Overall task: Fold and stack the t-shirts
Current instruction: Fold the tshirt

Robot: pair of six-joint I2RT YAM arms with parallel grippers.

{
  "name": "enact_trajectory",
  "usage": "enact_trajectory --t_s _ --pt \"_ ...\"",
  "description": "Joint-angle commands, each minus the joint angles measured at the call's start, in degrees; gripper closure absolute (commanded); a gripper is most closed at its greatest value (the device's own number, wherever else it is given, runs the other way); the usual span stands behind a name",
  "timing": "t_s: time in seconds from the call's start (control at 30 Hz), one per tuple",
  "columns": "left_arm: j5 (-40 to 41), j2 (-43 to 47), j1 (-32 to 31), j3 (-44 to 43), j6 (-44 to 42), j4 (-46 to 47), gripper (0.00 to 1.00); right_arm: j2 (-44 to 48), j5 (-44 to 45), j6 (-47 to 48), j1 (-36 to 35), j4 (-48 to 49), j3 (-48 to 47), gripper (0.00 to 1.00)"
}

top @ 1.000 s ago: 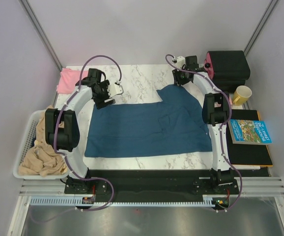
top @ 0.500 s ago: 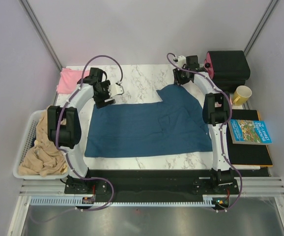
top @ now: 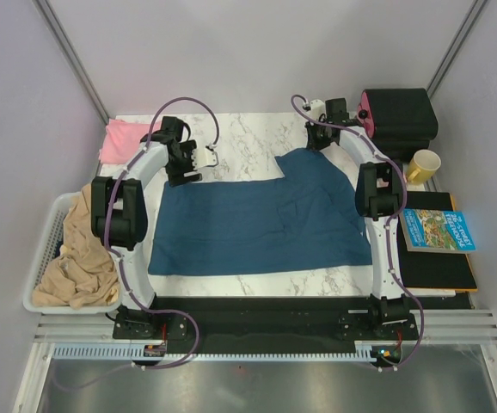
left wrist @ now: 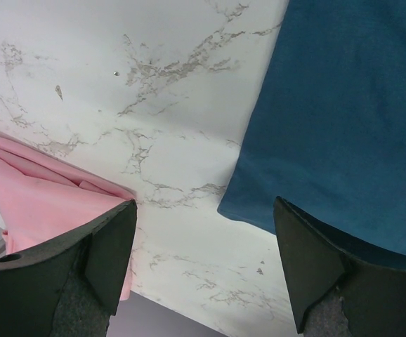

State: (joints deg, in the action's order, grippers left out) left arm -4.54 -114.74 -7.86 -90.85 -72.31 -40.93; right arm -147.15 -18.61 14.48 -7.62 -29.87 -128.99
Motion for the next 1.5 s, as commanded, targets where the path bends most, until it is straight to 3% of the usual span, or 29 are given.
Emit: enact_trajectory --t_s 0.0,0.3,0.43,0.8,1.37,1.47 --pt "0.9 -0.7 -0.1 -1.8 -3.4 -0.8 0.14 4.2 0.4 1.1 0.2 -0.8 0.6 0.98" --pt "1.5 -4.9 1.5 -4.7 -3.4 -1.3 0.09 6.8 2.4 3.1 0.1 -1.2 1.7 1.0" --pt "-0.2 -8.3 3.3 -8.4 -0.9 -3.6 0.09 8.6 3.1 4.0 -0.1 -1.2 2.8 1.0" --pt "-1.6 -11.4 6.0 -14.0 -4.4 -8.7 0.08 12.0 5.7 6.2 -1.9 -1.3 5.6 1.0" --pt "-2.6 -15.2 6.3 -14.7 -6.0 -15.2 0.09 14.4 8.8 9.0 -4.3 -1.4 6.6 1.0" --pt "-2.4 -16.6 6.3 -15.7 -5.6 -15.3 0.13 14.9 8.8 9.1 -4.3 -1.3 6.6 1.0"
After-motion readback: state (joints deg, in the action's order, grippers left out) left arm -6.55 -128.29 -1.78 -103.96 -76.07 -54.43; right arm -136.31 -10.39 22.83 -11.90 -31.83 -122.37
